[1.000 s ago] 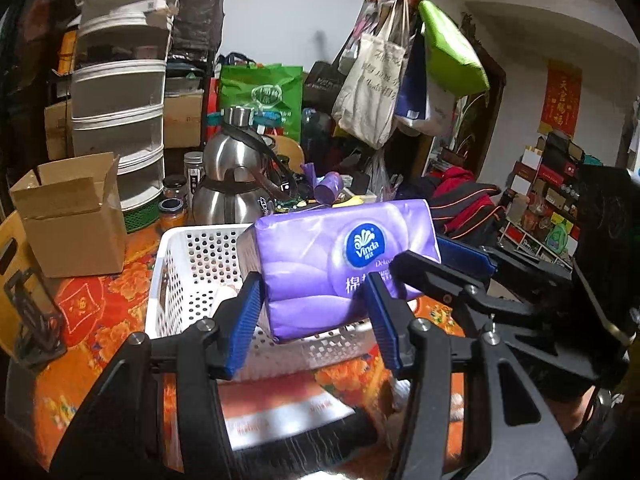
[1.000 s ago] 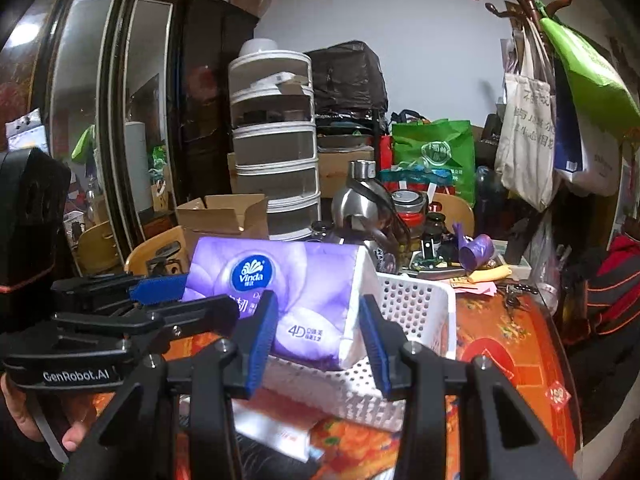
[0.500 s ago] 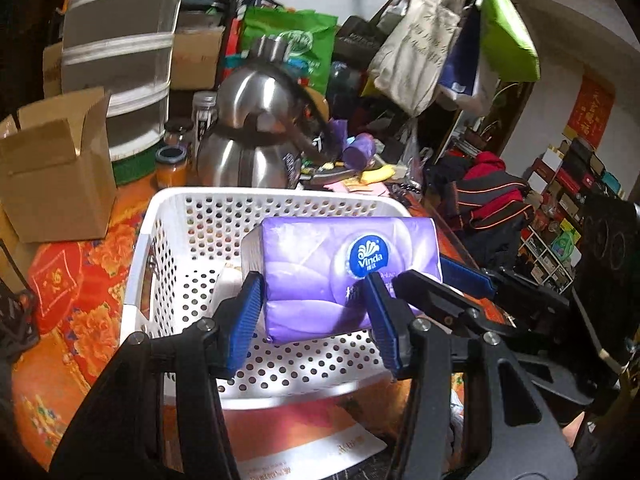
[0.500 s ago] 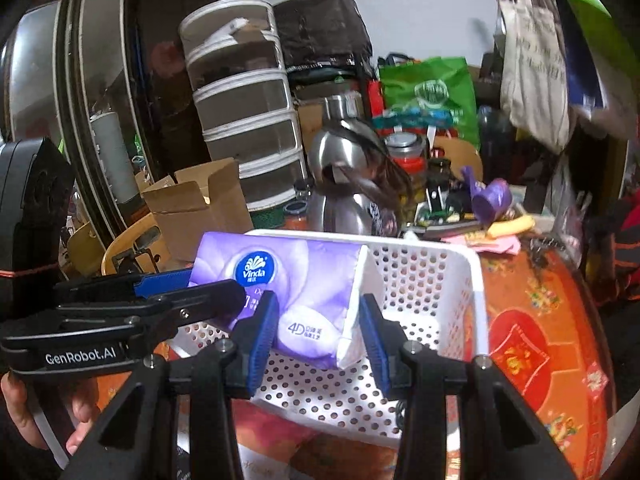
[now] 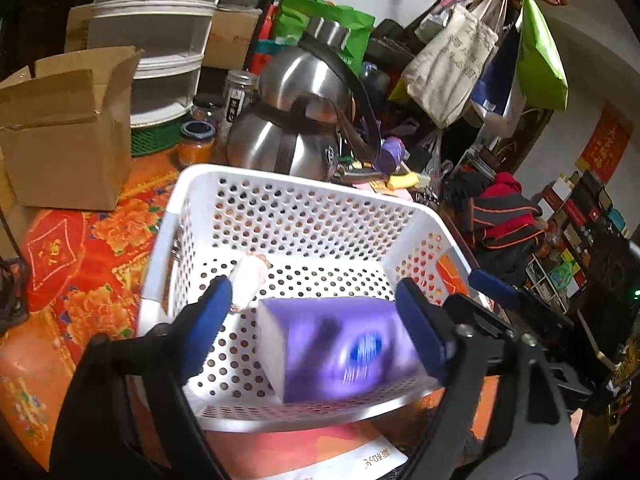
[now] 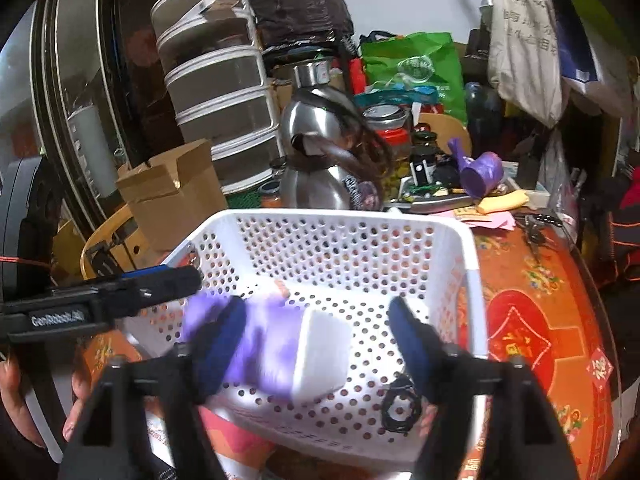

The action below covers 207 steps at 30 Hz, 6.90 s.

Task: Organize soft objects
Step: 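Lift the purple tissue pack with both tools and release it into the basket, then move both tools to the black gloves and grip them with the paper packet, then lift the black gloves with both tools and carry them over the basket, then open both tools to drop the gloves and paper packet into the basket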

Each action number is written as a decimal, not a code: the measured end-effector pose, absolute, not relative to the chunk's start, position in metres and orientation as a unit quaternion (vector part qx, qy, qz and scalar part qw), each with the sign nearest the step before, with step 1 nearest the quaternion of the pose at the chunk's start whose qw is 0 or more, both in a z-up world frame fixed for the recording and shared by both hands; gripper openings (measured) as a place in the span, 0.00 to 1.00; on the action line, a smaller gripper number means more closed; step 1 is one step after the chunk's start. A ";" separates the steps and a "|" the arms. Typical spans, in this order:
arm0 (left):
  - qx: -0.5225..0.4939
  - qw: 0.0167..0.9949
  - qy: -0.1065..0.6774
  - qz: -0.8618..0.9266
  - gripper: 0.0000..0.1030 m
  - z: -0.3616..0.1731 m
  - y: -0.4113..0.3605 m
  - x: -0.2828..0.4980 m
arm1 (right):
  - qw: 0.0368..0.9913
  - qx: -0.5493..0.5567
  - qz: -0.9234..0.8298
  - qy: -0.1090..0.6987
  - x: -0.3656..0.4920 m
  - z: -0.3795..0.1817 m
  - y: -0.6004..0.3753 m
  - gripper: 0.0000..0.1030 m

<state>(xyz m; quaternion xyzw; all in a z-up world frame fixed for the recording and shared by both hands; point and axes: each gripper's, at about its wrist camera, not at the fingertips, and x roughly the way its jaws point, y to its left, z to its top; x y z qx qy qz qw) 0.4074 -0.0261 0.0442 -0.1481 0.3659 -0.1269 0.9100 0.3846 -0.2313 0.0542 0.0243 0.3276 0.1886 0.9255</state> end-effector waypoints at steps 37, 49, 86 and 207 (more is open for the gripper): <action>-0.074 0.937 0.327 -0.096 0.88 0.011 -0.011 0.140 | 0.937 0.064 0.159 0.304 0.150 -0.002 -0.280 0.78; -0.067 0.930 0.346 -0.100 0.88 -0.010 -0.020 0.149 | 0.937 0.038 0.175 0.301 0.138 -0.005 -0.261 0.78; -0.135 0.847 0.498 -0.129 0.86 -0.039 -0.021 0.301 | 0.875 0.030 0.238 0.421 0.282 -0.033 -0.191 0.41; -0.089 0.914 0.372 -0.137 0.78 0.054 -0.028 0.379 | 0.940 -0.016 0.115 0.321 0.363 0.049 -0.245 0.80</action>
